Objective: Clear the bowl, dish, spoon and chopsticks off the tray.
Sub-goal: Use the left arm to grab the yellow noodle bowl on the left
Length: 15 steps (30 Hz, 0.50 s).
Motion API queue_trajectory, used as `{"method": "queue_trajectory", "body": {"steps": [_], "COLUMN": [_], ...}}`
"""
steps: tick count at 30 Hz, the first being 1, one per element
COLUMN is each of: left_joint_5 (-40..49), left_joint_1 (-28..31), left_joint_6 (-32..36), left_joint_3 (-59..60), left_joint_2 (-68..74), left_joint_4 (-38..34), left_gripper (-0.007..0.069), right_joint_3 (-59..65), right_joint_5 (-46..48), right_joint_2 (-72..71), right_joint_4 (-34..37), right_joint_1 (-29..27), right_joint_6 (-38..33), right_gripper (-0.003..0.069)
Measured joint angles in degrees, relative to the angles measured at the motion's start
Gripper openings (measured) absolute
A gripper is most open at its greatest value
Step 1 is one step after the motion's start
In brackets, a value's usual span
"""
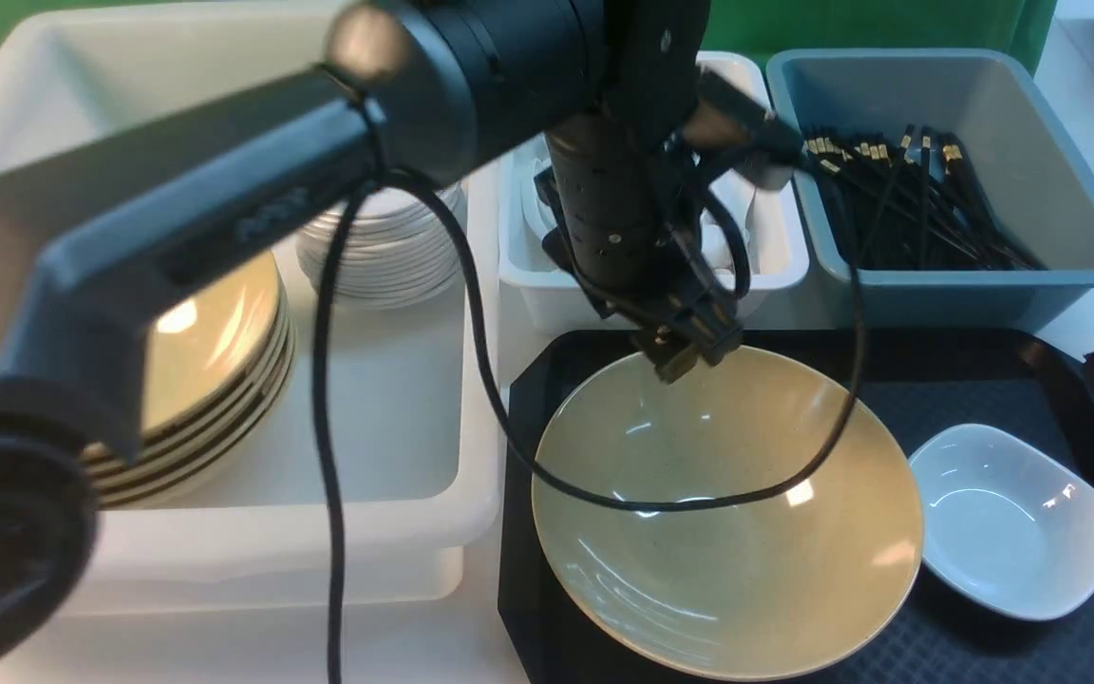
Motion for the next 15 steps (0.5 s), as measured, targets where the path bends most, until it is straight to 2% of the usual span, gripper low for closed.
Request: {"method": "queue_trajectory", "body": {"steps": [10,15], "left_joint_5": [-2.68,-2.53], "left_joint_1": [1.79,2.80], "left_joint_6": [1.19,1.33], "left_joint_3": [-0.11,-0.11], "left_joint_2": [4.76,7.41], "left_joint_4": [-0.36,-3.86], "left_gripper": [0.0449,0.0362], "right_joint_3": [0.17,0.17], "right_joint_5": [-2.64,-3.08], "right_joint_2": [0.00,0.00], "right_joint_4": [0.00,0.00], "right_joint_1": [0.00,0.00], "right_joint_6": [0.50,0.50], "right_gripper": [0.0201,0.0204]}}
